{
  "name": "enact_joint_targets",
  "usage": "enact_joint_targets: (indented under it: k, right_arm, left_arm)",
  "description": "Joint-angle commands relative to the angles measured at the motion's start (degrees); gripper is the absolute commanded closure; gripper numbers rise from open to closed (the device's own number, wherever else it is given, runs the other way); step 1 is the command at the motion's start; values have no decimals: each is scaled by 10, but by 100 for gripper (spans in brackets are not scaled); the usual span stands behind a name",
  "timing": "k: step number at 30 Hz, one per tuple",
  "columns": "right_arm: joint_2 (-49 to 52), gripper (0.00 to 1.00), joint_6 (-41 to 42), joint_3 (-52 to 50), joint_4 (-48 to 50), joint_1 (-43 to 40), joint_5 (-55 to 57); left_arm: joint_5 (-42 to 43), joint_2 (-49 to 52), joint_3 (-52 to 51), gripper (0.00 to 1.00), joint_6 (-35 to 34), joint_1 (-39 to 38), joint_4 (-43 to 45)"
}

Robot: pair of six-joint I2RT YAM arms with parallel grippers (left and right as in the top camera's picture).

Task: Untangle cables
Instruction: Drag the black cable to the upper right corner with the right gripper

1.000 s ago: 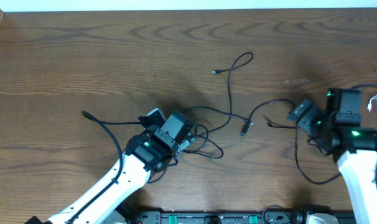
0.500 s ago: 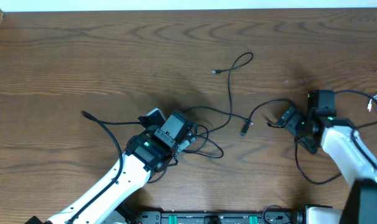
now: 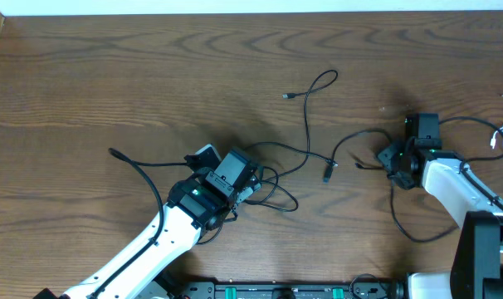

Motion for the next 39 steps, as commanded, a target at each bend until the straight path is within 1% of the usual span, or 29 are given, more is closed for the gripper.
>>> enact_joint_targets:
  k: [1,2,3,7,10,13,15,17,21,24,26,29,36,39]
  right_arm:
    - [16,88,19,-15,-2,2,-16]
    - [16,97,19,-15,0,2,-16]
    - [16,99,19,-15,6,2,-16]
    - [9,99,16,-2,11,-7,-28]
    - [-7,99,1,28,-12,-26,-33]
    - [-27,99,-54,86,-59,-52,-32]
    - [-36,99,-97,141,-108,-71,-29]
    - [-38,98,-122,199,-166,-90,-13]
    - [-38,99,-160,316,-260,-126,6]
    - [-38,98,-164,379,-288,-144,-3]
    - [-38,98,-174,407,-291,-147,-13]
    - [-38,98,-173,419,-285,-147,8]
    - [-19,99,-173,422,-175,-147,10]
    - [-4,98,-191,437,-137,-148,27]
  left_arm:
    - [-14,3,7,9,-3,2,0]
    - [-14,3,7,9,-3,2,0]
    - [-14,3,7,9,-3,2,0]
    - [-14,3,7,9,-3,2,0]
    - [-14,3,7,9,-3,2,0]
    - [-14,3,7,9,-3,2,0]
    - [-14,3,7,9,-3,2,0]
    - [-14,3,7,9,-3,2,0]
    - [-14,3,7,9,-3,2,0]
    - [-15,3,7,9,-3,2,0]
    - [-18,3,7,9,-3,2,0]
    - [-28,3,7,9,-3,2,0]
    - [-29,3,7,9,-3,2,0]
    - [-29,3,7,9,-3,2,0]
